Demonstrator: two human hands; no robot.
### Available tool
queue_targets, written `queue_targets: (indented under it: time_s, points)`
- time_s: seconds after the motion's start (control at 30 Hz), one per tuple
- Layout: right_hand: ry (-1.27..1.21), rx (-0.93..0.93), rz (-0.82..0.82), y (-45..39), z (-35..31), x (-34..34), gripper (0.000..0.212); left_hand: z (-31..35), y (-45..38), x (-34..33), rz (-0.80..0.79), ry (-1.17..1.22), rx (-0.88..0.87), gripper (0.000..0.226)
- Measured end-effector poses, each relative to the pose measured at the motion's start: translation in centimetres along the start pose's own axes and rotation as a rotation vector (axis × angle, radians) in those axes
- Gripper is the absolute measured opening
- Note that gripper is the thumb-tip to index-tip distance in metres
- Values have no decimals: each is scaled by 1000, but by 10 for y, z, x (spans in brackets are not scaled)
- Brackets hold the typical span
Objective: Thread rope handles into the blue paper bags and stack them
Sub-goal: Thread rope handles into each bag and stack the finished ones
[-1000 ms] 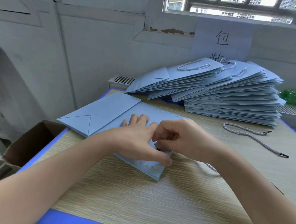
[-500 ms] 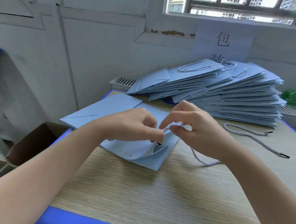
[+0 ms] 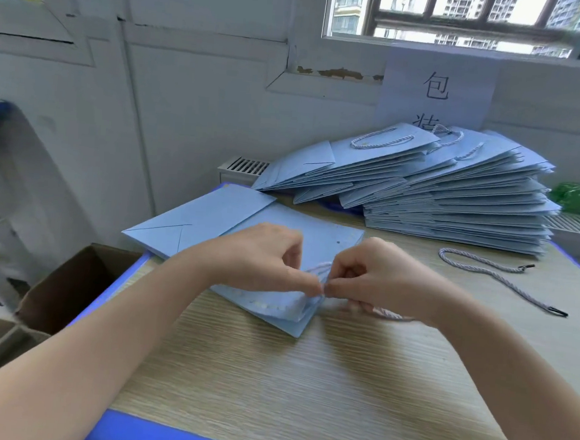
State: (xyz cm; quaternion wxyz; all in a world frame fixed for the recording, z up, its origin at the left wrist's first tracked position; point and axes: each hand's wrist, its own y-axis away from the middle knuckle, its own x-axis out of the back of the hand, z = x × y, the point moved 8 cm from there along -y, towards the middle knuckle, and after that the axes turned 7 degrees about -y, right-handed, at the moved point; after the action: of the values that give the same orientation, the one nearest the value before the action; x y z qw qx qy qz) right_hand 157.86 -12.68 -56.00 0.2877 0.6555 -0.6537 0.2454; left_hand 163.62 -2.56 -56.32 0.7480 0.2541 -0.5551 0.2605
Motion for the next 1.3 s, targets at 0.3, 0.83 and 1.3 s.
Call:
queue_targets:
  time_s: [0.3, 0.83, 1.3]
  points:
    - [-159, -17, 341, 12, 20, 71, 35, -7, -9, -7, 93, -186, 21, 55]
    - [452, 34, 211, -11, 33, 35, 14, -3, -14, -12, 98, -102, -21, 49]
    - [-124, 60, 290, -15, 29, 31, 14, 20, -4, -18, 109, -215, -82, 76]
